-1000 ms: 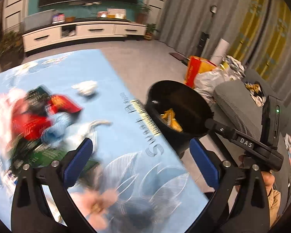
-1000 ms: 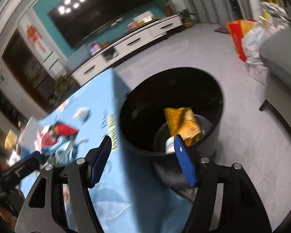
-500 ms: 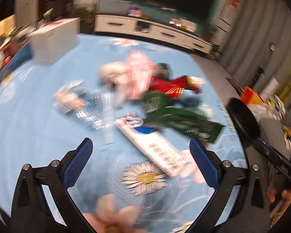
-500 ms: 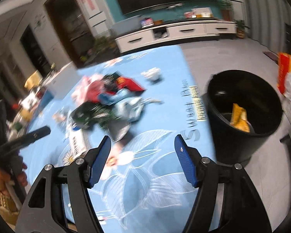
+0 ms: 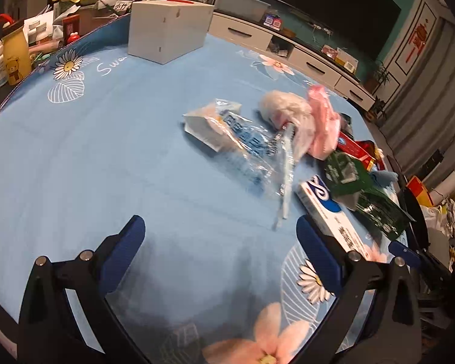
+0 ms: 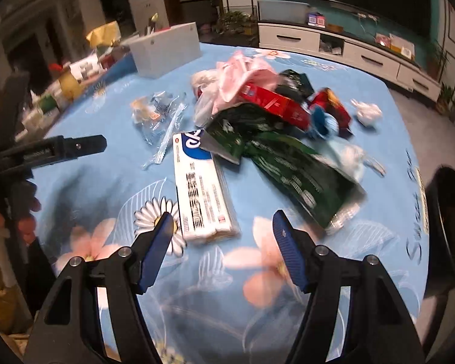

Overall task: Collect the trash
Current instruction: 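Grasp the white-blue ointment box with the right tool while the left grasps the clear wrapper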

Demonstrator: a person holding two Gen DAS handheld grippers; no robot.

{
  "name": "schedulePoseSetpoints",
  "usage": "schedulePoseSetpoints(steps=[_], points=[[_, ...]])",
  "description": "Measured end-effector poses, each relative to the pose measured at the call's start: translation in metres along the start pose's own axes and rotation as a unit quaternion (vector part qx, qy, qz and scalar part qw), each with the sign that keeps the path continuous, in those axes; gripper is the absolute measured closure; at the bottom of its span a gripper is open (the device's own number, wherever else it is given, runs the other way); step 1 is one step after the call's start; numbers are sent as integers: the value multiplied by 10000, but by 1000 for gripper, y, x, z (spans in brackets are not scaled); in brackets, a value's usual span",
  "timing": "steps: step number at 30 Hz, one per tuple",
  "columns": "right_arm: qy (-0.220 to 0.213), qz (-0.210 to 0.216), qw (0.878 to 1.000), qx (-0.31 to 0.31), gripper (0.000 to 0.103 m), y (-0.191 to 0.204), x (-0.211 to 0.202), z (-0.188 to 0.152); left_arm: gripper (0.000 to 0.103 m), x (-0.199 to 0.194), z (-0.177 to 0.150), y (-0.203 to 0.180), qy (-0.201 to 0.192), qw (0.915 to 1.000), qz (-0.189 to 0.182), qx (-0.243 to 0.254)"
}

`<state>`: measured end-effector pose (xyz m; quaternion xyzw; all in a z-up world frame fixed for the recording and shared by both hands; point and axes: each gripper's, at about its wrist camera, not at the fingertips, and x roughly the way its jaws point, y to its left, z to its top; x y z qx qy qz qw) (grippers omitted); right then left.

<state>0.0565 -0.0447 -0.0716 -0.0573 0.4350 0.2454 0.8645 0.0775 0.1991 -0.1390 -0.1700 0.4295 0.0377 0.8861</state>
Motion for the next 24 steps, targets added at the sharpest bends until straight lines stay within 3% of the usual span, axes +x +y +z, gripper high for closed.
schedulePoseSetpoints(steps=[5,10,17,19,20,24], points=[[45,-57,9998,-163,36,8,24,16,4,18,23,-4,-142,9997,157,-107],[118,-69,9995,-291,36,15,43,24,7,53,47,-8,-28,9986,422,-328],[183,-66,9986,-491,55,23,60,26,39,83,60,-22,20,9966,758,-312],[145,-105,9984,-538,57,24,61,26,59,84,60,-26,-11,9963,817,-253],[133,-108,9984,-542,57,24,61,25,74,84,60,-29,-17,9961,859,-183],[107,-130,9983,-558,59,24,58,25,89,80,58,-33,-22,9965,833,-54]])
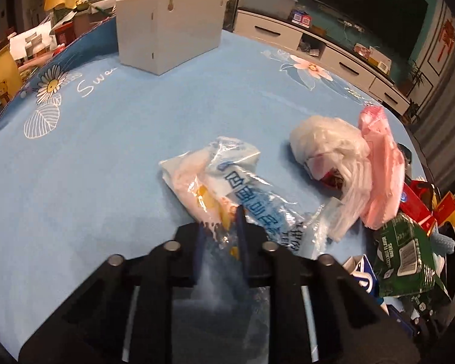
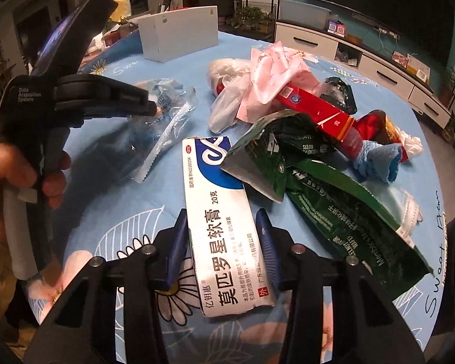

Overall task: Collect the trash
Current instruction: 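Grasp the white-blue ointment box with the right tool while the left grasps the clear wrapper, then carry the ointment box and clear wrapper toward the black bin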

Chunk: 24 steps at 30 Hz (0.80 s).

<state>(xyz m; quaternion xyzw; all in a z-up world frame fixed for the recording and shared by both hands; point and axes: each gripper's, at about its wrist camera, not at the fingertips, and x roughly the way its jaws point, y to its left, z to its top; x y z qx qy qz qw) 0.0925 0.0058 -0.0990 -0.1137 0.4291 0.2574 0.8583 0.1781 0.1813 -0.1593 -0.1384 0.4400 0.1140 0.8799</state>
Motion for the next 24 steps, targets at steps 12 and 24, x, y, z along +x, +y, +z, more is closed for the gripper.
schedulePoseSetpoints(steps=[12,24], points=[[-493,858,9943,393,59,-8,-54,-6,97,-86,-6,-14,-799,9945,-40,674],[-1372,1032,9831,629,59,-18,-136,-11,96,-171,-17,-37,-1485,9825,-189,1112]])
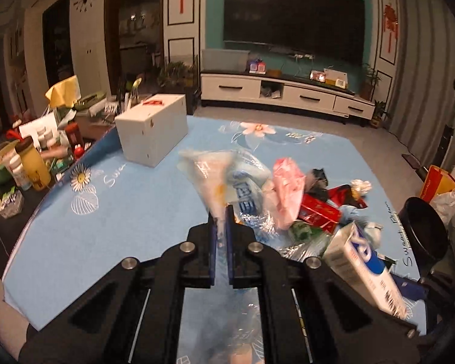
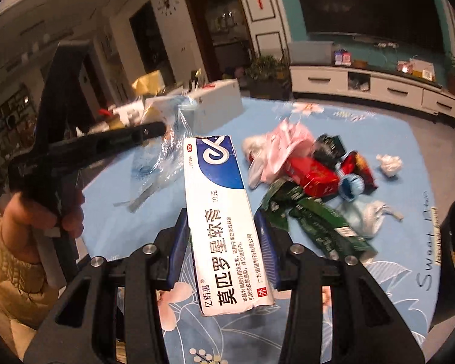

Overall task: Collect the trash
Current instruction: 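Carry the ointment box and clear wrapper toward the black bin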

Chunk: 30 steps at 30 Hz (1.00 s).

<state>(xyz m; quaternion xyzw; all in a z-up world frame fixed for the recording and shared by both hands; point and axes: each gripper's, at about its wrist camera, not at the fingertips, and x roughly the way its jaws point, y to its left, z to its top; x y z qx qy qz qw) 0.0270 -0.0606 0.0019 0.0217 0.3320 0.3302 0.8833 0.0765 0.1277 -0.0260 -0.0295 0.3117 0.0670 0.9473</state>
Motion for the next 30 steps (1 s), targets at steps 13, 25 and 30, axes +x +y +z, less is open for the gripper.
schedulePoseSetpoints(steps=[13,25,30], points=[[-641,-350,9965,411,59,-30,-57,1,96,-36,7,-37,-332,9983,-214,434],[-990,-714,9887,875,59,-73,-87,-9,96,-40,11,-85,-397,9939,-452,920],[-1116,-889,9836,1102,59,-94,-99,-14,96,-36,13,-112,-392,9907,-594,1158]])
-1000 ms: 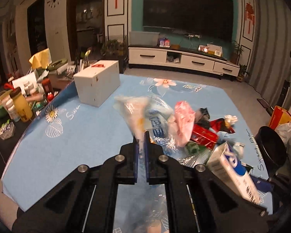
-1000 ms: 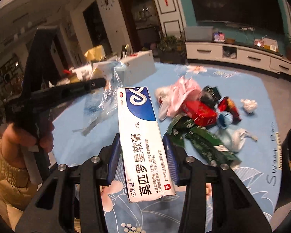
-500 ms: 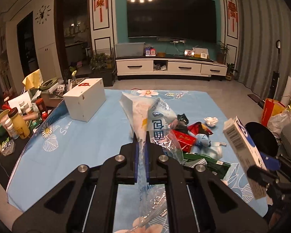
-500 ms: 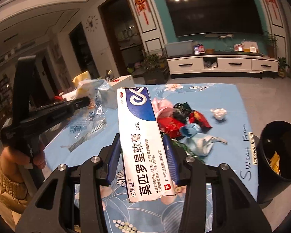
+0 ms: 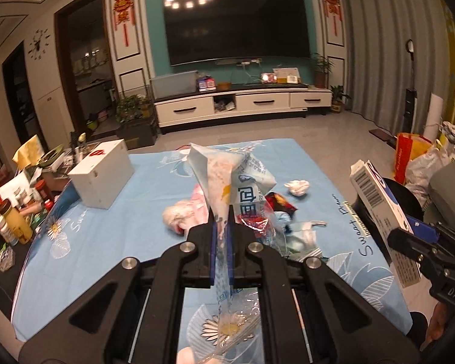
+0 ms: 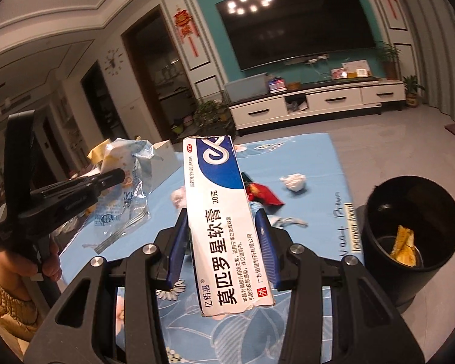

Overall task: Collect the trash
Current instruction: 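Carry the ointment box and clear wrapper toward the black bin, then open the right tool over the bin while the left tool releases the wrapper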

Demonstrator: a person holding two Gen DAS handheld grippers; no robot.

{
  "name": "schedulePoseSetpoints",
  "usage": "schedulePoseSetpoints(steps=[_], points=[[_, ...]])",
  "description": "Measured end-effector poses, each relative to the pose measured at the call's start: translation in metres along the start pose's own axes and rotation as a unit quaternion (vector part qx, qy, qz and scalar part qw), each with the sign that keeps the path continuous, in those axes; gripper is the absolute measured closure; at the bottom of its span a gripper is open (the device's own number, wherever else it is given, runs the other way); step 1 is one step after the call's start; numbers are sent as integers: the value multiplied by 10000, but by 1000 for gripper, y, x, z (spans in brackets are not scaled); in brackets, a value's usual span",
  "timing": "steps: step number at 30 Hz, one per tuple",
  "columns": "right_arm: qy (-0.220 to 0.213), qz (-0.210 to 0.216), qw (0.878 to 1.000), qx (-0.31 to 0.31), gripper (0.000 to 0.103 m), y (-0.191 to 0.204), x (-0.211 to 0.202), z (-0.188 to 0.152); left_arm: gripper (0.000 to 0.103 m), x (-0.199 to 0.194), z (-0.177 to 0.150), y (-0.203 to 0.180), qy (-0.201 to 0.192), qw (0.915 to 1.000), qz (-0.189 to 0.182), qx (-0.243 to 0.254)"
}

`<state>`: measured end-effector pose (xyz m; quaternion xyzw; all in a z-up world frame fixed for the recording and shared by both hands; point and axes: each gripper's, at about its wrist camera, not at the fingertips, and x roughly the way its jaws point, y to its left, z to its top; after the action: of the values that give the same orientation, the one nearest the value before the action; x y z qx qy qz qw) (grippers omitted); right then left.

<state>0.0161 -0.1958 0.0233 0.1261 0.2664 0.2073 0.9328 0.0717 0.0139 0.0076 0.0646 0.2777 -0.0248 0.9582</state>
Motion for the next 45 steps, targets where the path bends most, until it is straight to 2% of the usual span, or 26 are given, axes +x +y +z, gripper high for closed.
schedulePoseSetpoints(steps=[11,20,26,30,36,45], points=[[-190,-771,9941,739,59,-64,-17,0,96,27,18,-65,19,9976,-422,549],[-371,-1457,9819,1150,59,-118,-36,1,96,62,32,-131,81,9915,-824,1004],[-333,-1956,9704,1374,59,-155,-35,3,96,93,38,-182,230,9855,-1074,1296],[-215,-2116,9631,1648,59,-182,-30,-1,96,112,37,-212,302,9810,-1231,1468],[-54,-2333,9544,1862,59,-211,-14,-2,96,147,30,-252,628,9736,-1508,1597],[126,-2572,9442,2054,58,-242,5,-2,96,182,18,-291,823,9652,-1569,1923]])
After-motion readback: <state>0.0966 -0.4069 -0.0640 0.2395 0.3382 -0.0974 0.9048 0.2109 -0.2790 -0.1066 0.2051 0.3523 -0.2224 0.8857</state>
